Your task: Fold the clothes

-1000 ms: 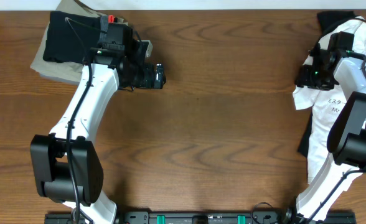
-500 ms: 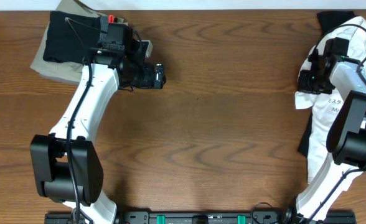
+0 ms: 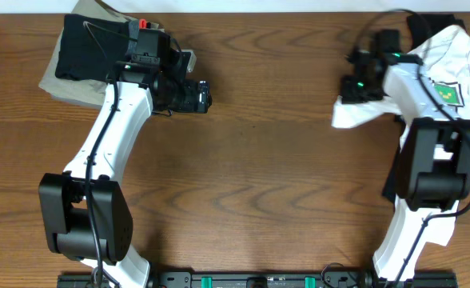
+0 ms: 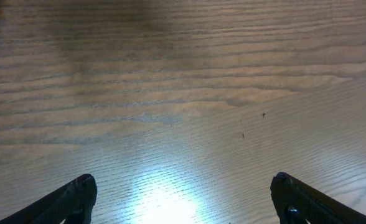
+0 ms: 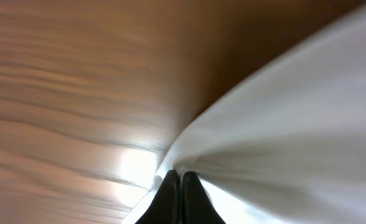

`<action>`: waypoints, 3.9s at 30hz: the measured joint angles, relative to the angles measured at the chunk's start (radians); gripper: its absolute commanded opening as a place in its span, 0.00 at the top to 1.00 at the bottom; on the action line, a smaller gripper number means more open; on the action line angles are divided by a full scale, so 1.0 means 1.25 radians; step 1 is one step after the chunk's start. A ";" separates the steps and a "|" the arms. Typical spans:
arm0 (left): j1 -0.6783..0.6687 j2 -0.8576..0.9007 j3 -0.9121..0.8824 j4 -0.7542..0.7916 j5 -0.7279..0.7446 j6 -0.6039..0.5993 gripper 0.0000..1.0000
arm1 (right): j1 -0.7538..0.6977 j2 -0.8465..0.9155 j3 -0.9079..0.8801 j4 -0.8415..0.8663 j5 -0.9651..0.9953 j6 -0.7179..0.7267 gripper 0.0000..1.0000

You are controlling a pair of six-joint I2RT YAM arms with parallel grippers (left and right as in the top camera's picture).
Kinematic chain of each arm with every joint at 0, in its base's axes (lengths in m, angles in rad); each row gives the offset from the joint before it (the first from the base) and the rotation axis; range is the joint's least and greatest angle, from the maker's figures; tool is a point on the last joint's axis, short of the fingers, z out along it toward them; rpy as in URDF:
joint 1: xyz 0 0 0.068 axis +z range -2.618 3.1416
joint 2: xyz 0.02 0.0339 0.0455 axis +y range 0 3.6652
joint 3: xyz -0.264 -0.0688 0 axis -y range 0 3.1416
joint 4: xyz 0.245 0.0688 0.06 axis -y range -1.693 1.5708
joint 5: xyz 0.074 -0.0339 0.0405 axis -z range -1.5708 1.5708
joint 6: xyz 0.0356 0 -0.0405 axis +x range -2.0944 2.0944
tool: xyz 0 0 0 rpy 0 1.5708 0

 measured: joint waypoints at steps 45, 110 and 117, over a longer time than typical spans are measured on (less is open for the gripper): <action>0.192 -0.050 0.000 -0.172 -0.002 0.096 0.09 | 0.481 -0.037 0.236 -0.038 -0.016 0.066 0.01; -0.010 -0.280 -0.056 0.007 -0.318 0.055 0.94 | 0.323 -0.175 0.217 -0.609 0.026 0.078 0.43; 0.041 -0.280 -0.056 0.009 -0.388 0.017 0.94 | 0.326 -0.174 0.037 -0.511 0.055 0.103 0.45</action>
